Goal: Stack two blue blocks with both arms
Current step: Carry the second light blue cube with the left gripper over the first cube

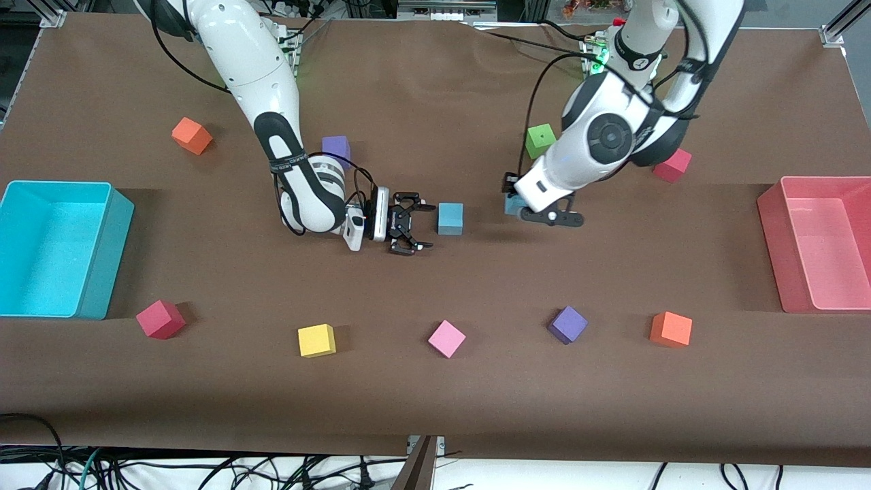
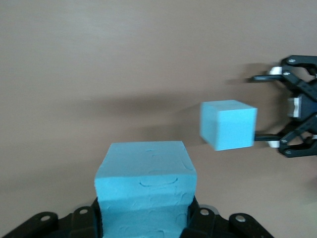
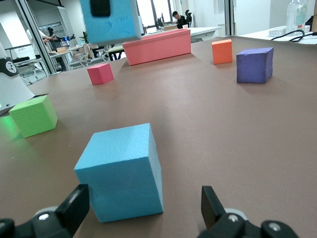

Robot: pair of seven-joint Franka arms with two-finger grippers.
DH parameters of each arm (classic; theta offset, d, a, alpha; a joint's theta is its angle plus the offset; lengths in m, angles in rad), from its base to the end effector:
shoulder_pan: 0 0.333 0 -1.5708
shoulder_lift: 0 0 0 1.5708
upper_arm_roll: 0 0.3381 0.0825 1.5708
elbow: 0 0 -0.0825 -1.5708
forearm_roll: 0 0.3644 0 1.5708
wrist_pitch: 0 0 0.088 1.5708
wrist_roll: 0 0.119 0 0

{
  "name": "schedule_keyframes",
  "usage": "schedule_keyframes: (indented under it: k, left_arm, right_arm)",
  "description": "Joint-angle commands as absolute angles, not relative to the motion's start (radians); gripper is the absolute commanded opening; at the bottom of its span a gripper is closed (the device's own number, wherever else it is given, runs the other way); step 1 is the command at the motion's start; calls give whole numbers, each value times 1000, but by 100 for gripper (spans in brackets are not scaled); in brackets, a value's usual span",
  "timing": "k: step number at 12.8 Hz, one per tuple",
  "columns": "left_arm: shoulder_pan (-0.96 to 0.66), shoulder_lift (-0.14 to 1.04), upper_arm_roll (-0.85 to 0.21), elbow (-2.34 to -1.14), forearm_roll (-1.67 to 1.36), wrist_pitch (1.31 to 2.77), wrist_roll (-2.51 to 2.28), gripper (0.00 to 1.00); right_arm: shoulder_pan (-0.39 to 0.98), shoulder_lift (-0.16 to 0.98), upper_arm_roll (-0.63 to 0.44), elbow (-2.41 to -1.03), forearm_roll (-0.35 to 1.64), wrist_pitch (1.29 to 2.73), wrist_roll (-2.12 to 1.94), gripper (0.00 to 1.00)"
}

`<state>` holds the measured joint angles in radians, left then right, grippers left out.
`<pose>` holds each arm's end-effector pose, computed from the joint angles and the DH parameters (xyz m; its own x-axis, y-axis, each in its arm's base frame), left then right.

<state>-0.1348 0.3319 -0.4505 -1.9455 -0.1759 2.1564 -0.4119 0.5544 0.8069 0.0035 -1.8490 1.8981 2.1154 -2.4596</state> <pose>0.4968 -0.3228 0.3433 0.9748 -0.0748 -0.2101 -0.0301 -0.9776 0.2081 0.5015 0.3755 0.1110 0.1891 0.3249 0.9267 0.9818 -0.0465 -0.1841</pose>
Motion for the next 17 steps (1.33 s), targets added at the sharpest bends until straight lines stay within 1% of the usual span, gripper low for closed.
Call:
schedule_keyframes:
  k: [1,2,4,9,12,13,15,17]
  left_arm:
    - [-219,471,-446,-1778,-102,2141,-550,17]
    - [-254,501,-448,-1752,-71,2149,-611,18]
    - [-311,540,-443,-1740,-31,2221,-731,18]
    - [-333,590,-442,-1740,-18,2318,-765,19]
    - [-333,591,-442,-1740,-18,2318,-765,20]
    - [-334,591,-442,-1740,-18,2318,-767,32]
    - [-337,591,-440,-1740,-17,2318,-793,99]
    - [-344,591,-440,-1740,-17,2318,-795,100]
  right_arm:
    - [555,802,8,-1862,1924,2108,-2491,100]
    - [554,802,9,-1864,1924,2108,-2493,100]
    - [554,804,8,-1862,1924,2108,-2494,100]
    - [554,810,9,-1862,1924,2108,-2494,100]
    - [554,810,9,-1862,1925,2108,-2496,100]
    - [554,808,9,-1861,1925,2108,-2494,100]
    - [554,808,9,-1861,1925,2108,-2494,100]
    - [554,810,11,-1861,1925,2108,-2496,100]
